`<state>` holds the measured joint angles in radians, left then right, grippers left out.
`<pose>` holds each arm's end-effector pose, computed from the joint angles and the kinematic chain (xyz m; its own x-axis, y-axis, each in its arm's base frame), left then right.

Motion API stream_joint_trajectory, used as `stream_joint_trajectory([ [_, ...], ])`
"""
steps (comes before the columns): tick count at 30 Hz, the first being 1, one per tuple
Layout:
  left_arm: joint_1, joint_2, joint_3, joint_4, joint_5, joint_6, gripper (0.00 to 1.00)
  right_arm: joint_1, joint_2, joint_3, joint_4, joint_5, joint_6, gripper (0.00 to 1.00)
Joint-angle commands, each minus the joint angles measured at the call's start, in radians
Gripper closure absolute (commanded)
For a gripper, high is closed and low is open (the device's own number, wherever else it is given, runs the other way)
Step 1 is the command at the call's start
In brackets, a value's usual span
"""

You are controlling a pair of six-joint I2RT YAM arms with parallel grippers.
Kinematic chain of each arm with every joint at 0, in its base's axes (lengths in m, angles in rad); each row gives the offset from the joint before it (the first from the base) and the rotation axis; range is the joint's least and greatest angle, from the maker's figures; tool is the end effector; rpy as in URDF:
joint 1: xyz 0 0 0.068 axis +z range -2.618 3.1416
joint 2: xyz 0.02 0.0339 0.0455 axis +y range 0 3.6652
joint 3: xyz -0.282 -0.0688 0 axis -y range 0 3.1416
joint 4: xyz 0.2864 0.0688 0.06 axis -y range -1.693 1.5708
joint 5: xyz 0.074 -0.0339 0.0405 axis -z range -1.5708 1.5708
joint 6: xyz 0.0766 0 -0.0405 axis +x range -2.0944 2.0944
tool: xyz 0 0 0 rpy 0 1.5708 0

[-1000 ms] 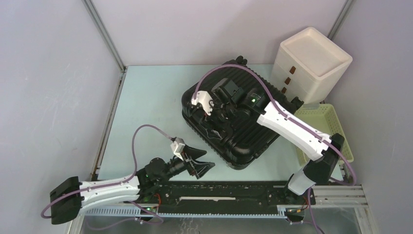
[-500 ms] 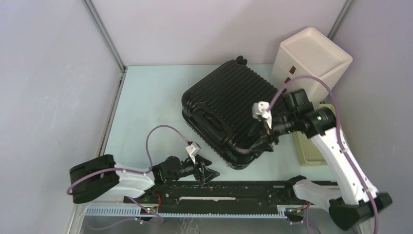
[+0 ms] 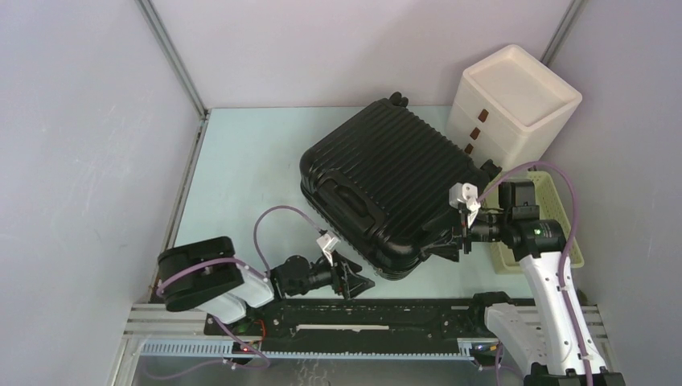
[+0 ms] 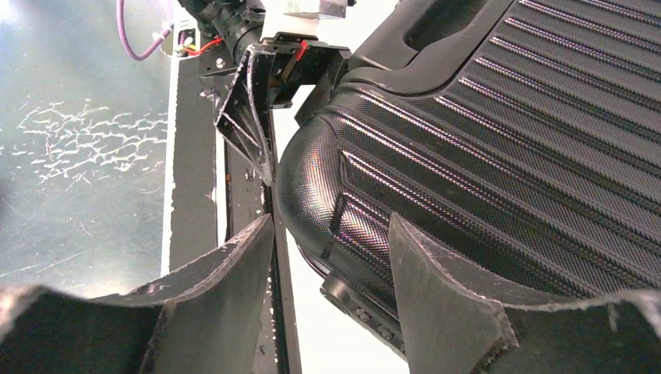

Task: Open, take out, and arrange the luggage
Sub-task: Grab the zipper of the luggage.

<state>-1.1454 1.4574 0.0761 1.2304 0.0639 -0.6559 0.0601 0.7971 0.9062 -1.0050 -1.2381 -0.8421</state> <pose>0.0986 -0.2295 0.1011 -0.6194 -0.1076 -0.7776 0.7032 0.3643 -0.6105 0.1583 0.0821 0.3287 -0.0646 -0.2480 -0.9666 -0.9870 0.1585 0.0253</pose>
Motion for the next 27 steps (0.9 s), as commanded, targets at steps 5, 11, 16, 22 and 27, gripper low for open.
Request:
stream_joint_trajectory([
  [5, -0.005, 0.130, 0.087, 0.191, 0.028, -0.078, 0.16, 0.002, 0.046, 0.002, -0.005, -0.019, -0.046, 0.36],
  [11, 0.000, 0.138, 0.112, 0.191, 0.068, -0.106, 0.18, 0.018, 0.056, 0.002, -0.001, 0.006, -0.046, 0.35],
  [16, 0.008, 0.170, 0.147, 0.191, 0.117, -0.130, 0.23, 0.018, 0.062, 0.002, -0.002, 0.017, -0.049, 0.35],
  [22, 0.013, 0.173, 0.155, 0.206, 0.161, -0.141, 0.30, 0.023, 0.068, 0.002, -0.004, 0.022, -0.052, 0.34],
  [27, 0.014, 0.180, 0.154, 0.241, 0.187, -0.161, 0.40, 0.023, 0.074, 0.002, -0.007, 0.026, -0.054, 0.34],
])
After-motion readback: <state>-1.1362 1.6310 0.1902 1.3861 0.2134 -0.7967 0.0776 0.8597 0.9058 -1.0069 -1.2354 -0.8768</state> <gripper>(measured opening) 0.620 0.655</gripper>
